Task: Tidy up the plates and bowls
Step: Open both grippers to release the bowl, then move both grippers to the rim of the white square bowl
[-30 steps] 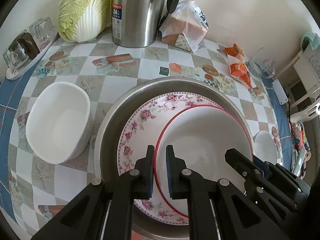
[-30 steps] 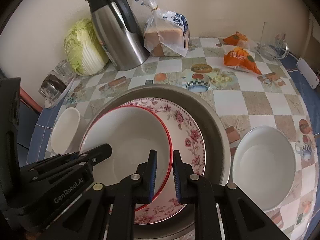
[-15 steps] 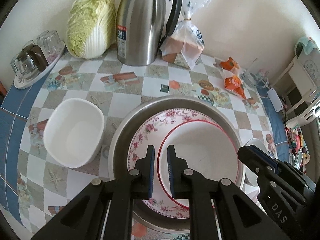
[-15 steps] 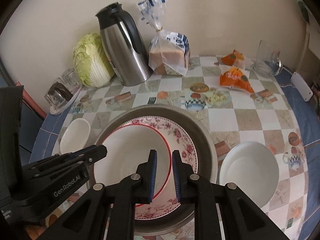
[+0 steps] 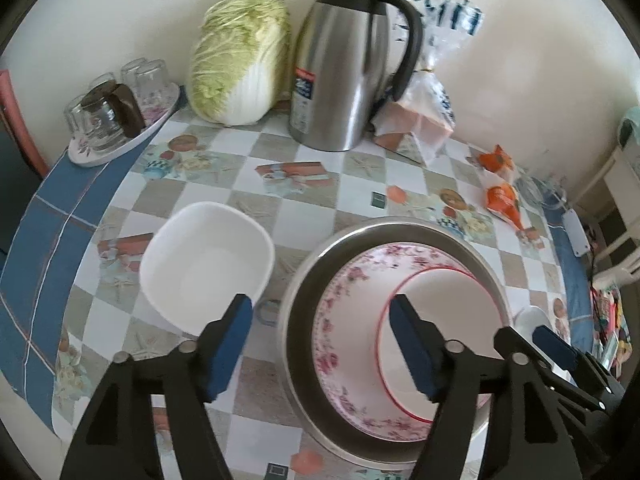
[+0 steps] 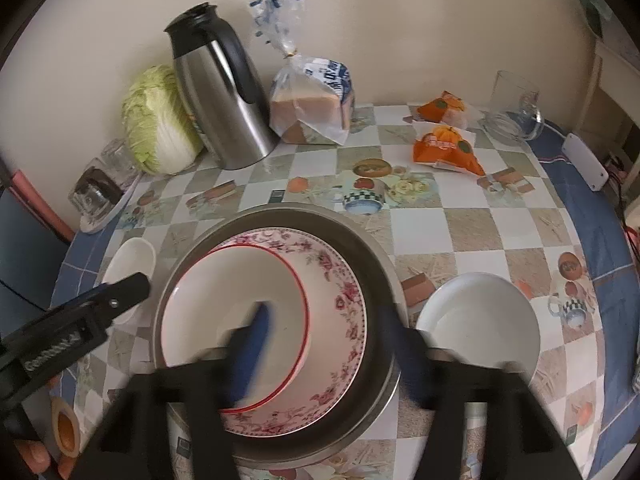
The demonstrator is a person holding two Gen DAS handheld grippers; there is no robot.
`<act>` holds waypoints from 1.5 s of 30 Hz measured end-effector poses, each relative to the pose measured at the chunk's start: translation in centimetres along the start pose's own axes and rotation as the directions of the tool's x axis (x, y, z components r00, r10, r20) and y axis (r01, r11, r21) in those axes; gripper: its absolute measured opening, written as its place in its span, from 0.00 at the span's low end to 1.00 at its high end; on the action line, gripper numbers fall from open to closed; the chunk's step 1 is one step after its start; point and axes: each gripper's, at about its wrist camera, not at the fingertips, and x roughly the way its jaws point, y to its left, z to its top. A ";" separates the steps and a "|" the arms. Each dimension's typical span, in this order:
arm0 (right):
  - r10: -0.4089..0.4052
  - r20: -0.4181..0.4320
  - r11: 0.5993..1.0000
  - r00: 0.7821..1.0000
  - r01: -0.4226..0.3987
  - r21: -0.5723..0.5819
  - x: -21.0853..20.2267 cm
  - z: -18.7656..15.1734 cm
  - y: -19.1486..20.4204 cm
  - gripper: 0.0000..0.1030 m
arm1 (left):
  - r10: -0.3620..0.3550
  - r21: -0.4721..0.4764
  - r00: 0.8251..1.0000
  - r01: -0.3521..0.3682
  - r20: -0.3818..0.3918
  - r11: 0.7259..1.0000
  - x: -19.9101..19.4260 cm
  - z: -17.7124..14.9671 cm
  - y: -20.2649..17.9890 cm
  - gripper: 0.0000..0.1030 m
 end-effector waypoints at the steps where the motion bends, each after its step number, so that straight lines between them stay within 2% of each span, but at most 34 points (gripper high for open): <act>1: 0.003 -0.004 1.000 1.000 -0.003 -0.001 0.1 0.0 0.0 0.69 | 0.007 -0.006 1.000 -0.007 -0.002 1.000 0.1 0.0 0.2 0.74; 3: 0.002 -0.010 1.000 1.000 -0.002 0.000 0.2 -0.1 0.0 0.71 | 0.024 -0.018 1.000 -0.024 -0.004 1.000 0.4 -0.1 0.6 0.83; 5: 0.000 -0.014 1.000 1.000 0.000 0.000 0.4 -0.1 0.0 0.74 | 0.048 -0.030 0.999 -0.048 0.002 0.998 0.4 -0.1 0.9 0.85; 12: 0.007 0.001 1.000 1.000 -0.007 0.005 0.5 -0.2 -0.1 1.00 | 0.050 -0.072 0.999 -0.049 0.015 0.996 0.6 0.0 1.7 0.90; 23: 0.008 -0.002 1.000 1.000 -0.008 0.012 0.7 -0.2 -0.2 1.00 | 0.062 -0.093 0.998 -0.059 0.022 0.994 0.5 0.2 2.2 0.91; 27: 0.010 0.035 1.000 0.999 -0.010 0.002 -0.7 0.1 0.3 1.00 | 0.071 -0.096 0.996 -0.067 0.044 0.993 -0.5 0.4 3.1 0.91; 33: 0.029 0.069 0.999 0.997 -0.027 -0.033 -1.9 0.4 2.2 1.00 | 0.104 -0.155 0.993 -0.094 0.058 0.984 -1.5 0.4 6.5 0.91; 45: 0.102 0.067 0.983 0.993 -0.091 -0.158 -1.8 -0.3 9.5 1.00 | 0.181 -0.330 0.981 -0.150 0.067 0.932 -3.1 -0.3 15.1 0.91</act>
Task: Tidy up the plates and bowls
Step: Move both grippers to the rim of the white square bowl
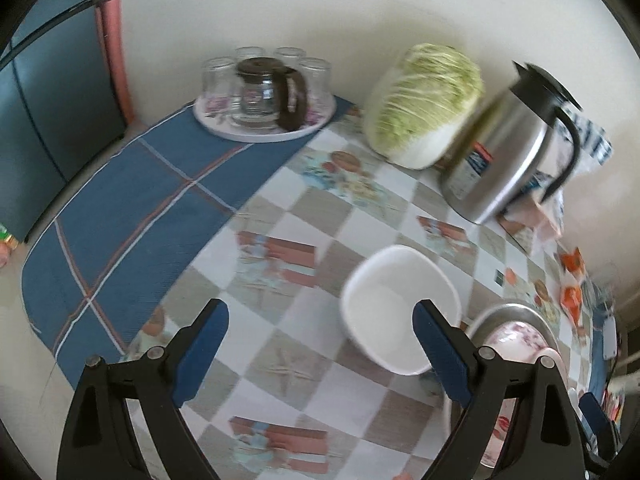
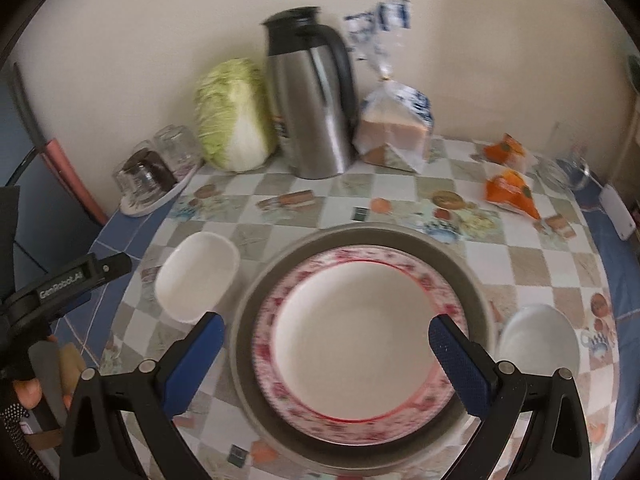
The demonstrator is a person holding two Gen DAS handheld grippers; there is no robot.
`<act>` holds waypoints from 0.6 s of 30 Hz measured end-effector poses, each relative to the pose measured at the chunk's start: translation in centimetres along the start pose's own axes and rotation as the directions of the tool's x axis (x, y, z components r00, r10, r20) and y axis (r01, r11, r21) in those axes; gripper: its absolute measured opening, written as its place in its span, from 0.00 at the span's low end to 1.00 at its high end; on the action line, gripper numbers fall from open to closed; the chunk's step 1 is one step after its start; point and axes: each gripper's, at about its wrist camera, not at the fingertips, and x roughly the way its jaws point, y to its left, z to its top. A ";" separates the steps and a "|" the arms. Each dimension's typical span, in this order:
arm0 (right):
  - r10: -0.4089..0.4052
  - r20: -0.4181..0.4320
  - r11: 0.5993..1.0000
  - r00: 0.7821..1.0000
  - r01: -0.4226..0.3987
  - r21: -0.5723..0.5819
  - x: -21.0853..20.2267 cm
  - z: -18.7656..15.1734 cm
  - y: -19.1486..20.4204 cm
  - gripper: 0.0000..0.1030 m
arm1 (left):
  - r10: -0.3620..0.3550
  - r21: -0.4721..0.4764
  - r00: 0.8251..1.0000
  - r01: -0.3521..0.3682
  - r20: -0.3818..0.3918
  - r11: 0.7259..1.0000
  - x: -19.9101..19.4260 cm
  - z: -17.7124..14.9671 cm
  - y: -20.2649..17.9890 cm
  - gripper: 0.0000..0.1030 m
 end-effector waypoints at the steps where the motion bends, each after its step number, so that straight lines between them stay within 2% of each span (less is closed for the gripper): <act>1: 0.007 0.005 1.000 1.000 -0.007 -0.011 0.0 0.1 0.7 1.00 | 0.003 -0.009 1.000 -0.003 0.002 1.000 0.0 0.1 0.5 0.91; 10: 0.082 0.001 0.992 0.997 -0.082 -0.097 1.5 0.0 6.2 1.00 | 0.002 -0.072 1.000 -0.002 -0.001 0.997 0.4 0.8 3.9 0.91; 18: 0.089 -0.018 0.990 0.996 -0.090 -0.106 3.6 0.1 8.5 1.00 | -0.006 -0.109 1.000 0.002 -0.029 0.994 1.6 0.7 5.8 0.91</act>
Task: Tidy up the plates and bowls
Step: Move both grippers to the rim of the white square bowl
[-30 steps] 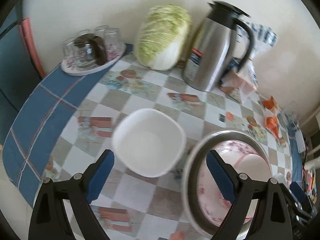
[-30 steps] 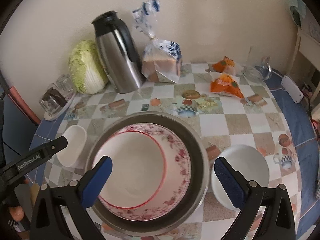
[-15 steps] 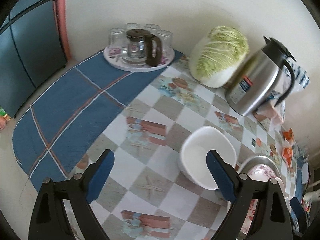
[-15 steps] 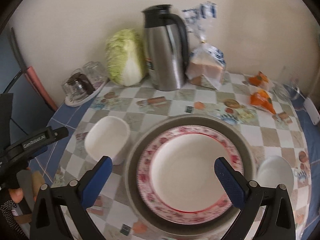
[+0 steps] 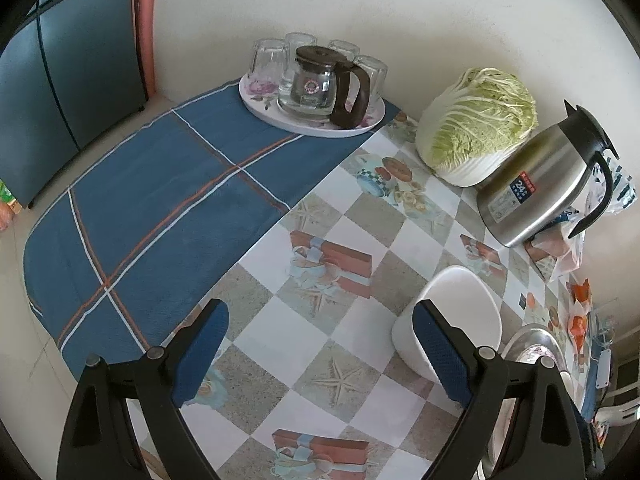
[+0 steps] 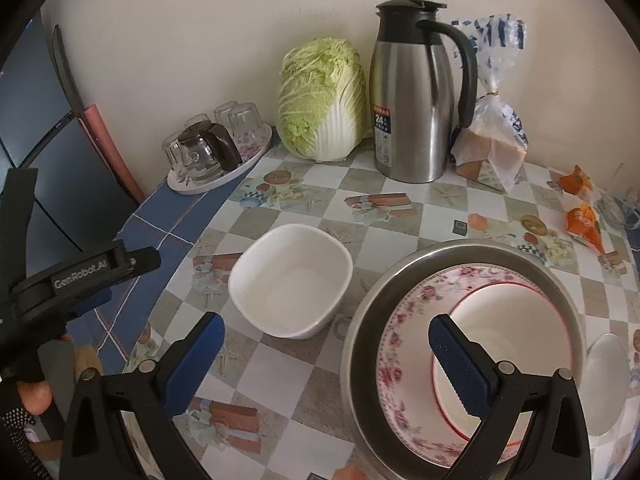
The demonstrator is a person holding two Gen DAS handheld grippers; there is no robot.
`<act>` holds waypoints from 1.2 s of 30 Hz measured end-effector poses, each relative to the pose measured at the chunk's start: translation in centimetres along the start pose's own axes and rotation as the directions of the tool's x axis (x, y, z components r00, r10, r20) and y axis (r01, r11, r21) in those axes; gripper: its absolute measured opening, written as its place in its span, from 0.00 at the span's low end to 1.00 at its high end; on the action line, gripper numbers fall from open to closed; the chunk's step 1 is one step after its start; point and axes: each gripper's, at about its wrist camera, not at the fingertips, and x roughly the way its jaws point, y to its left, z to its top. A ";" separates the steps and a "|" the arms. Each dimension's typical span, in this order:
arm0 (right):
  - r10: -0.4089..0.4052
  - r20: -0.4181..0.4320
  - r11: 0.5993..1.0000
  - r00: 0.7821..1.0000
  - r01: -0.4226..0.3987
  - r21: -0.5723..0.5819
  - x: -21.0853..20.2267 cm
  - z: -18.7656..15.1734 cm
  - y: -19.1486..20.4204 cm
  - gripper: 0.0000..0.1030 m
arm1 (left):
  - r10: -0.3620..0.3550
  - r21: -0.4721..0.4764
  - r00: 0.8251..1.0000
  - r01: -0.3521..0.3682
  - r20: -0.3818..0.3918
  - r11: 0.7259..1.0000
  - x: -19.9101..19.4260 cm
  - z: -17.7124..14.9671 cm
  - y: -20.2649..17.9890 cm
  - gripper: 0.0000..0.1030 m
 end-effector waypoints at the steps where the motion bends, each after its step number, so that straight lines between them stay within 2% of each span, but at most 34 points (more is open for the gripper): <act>1: -0.003 -0.005 1.000 1.000 0.003 -0.001 0.3 0.0 0.1 1.00 | -0.008 -0.004 1.000 0.008 -0.004 1.000 0.2 0.0 0.1 0.91; 10: -0.007 -0.021 1.000 1.000 0.007 -0.021 2.2 0.3 0.8 1.00 | -0.073 -0.041 0.996 0.072 -0.041 0.997 1.9 0.4 0.1 0.91; 16: 0.002 -0.008 1.000 1.000 -0.002 -0.007 3.1 1.2 0.8 1.00 | -0.133 -0.100 0.988 0.125 -0.073 0.987 3.6 0.6 0.2 0.91; 23: -0.010 -0.012 1.000 1.000 0.010 0.021 4.7 3.2 0.0 1.00 | -0.187 -0.152 0.980 0.175 -0.072 0.973 5.0 0.8 0.0 0.91; 27: -0.032 -0.018 0.999 0.999 0.032 0.029 5.3 4.5 -0.4 1.00 | -0.193 -0.152 0.979 0.182 -0.061 0.972 5.3 0.9 -0.4 0.91; 29: -0.059 -0.042 0.998 0.997 0.060 0.033 5.9 5.0 -0.7 0.98 | -0.192 -0.150 0.979 0.180 -0.068 0.972 5.6 1.0 -0.5 0.91; 32: -0.050 -0.078 0.998 0.996 0.053 0.040 6.7 5.3 -1.0 0.89 | -0.215 -0.148 0.973 0.201 -0.087 0.968 6.0 1.1 -0.8 0.91; 34: -0.056 -0.108 0.997 0.993 0.062 0.049 7.4 5.4 -1.2 0.77 | -0.209 -0.131 0.974 0.196 -0.091 0.972 6.0 1.1 -1.1 0.91; 36: -0.046 -0.128 0.998 0.991 0.052 0.046 8.0 5.5 -1.2 0.70 | -0.196 -0.112 0.976 0.185 -0.092 0.976 6.2 1.0 -1.4 0.91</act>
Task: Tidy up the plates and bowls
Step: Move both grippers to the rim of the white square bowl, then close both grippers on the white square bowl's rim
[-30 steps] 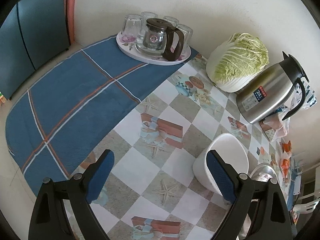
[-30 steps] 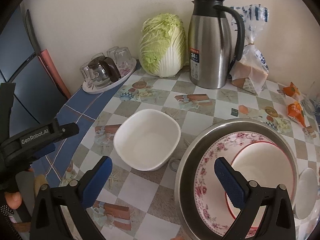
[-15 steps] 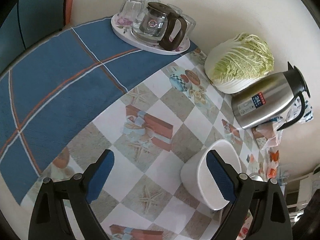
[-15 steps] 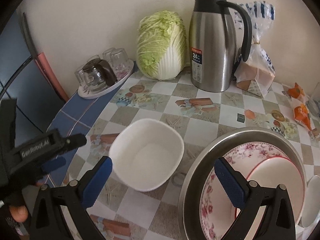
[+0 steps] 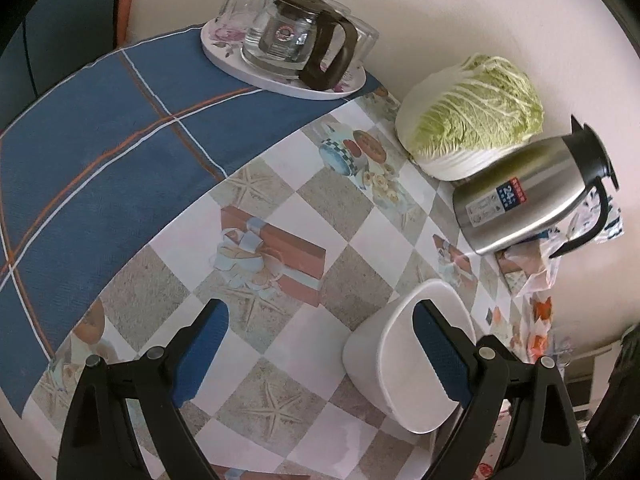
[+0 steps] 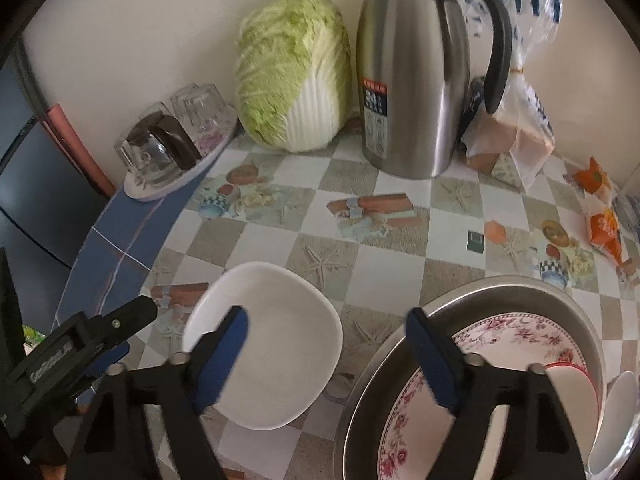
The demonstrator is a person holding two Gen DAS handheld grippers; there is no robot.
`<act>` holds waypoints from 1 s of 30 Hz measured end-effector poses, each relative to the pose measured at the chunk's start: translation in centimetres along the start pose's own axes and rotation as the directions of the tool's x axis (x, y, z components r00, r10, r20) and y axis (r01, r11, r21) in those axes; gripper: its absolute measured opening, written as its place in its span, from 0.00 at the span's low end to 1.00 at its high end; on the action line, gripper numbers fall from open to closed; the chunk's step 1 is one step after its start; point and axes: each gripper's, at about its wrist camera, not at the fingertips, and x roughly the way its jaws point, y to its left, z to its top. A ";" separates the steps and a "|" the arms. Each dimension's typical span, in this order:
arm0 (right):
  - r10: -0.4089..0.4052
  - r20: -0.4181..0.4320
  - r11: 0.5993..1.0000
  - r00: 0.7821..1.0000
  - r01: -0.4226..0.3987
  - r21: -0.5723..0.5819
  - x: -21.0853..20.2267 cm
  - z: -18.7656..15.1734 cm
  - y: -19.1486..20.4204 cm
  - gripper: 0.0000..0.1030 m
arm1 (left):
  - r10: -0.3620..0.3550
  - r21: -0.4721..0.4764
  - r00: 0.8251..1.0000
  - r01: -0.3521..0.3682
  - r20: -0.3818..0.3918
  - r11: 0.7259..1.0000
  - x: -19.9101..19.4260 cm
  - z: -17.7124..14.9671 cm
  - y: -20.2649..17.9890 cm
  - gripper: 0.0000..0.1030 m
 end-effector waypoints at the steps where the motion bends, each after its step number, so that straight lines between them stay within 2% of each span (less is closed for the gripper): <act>1: 0.002 -0.009 1.000 1.000 -0.002 -0.001 0.4 0.1 0.0 0.68 | 0.002 0.006 1.000 -0.002 -0.002 1.000 0.1 -0.1 -0.1 0.91; 4: -0.006 -0.032 1.000 0.999 0.006 -0.002 1.2 0.1 0.0 0.57 | -0.008 0.016 1.000 0.008 -0.030 1.000 0.9 -0.2 -0.2 0.91; 8: -0.001 -0.065 1.000 0.998 0.001 0.002 2.4 0.0 0.0 0.49 | -0.003 0.066 0.998 0.007 -0.059 0.998 1.8 -0.7 -1.3 0.88; 10: -0.011 -0.079 1.000 0.997 0.011 0.000 2.9 -0.1 0.1 0.42 | -0.009 0.085 0.997 0.015 -0.074 0.996 2.2 -1.0 -1.9 0.72; 11: -0.011 -0.082 1.000 0.997 0.011 -0.004 3.0 -0.2 0.2 0.36 | -0.007 0.092 0.997 0.014 -0.081 0.996 2.5 -1.1 -2.1 0.60; 12: -0.010 -0.086 1.000 0.996 0.009 -0.006 3.2 -0.2 0.2 0.31 | 0.000 0.102 0.996 0.010 -0.093 0.995 2.8 -1.3 -2.4 0.53; 15: -0.010 -0.089 1.000 0.996 0.009 -0.007 3.5 -0.4 0.2 0.26 | -0.021 0.096 0.993 0.032 -0.119 0.995 3.6 -1.7 -2.7 0.40; 18: -0.016 -0.094 1.000 0.995 0.015 -0.010 3.8 -0.5 0.2 0.23 | -0.070 0.064 0.985 0.081 -0.155 0.995 4.4 -2.1 -2.8 0.34; 21: -0.019 -0.100 1.000 0.995 0.018 -0.003 4.1 -0.6 0.0 0.19 | -0.075 0.059 0.983 0.086 -0.170 0.995 5.0 -2.4 -3.0 0.23; 25: -0.026 -0.096 1.000 0.995 0.026 -0.006 4.1 -0.7 -0.2 0.12 | -0.063 0.073 0.984 0.076 -0.167 0.994 4.7 -2.4 -3.2 0.20; 30: -0.023 -0.080 0.999 0.997 0.021 -0.026 3.5 -1.0 0.0 0.12 | -0.066 0.109 0.988 0.081 -0.137 0.991 2.9 -2.2 -3.7 0.20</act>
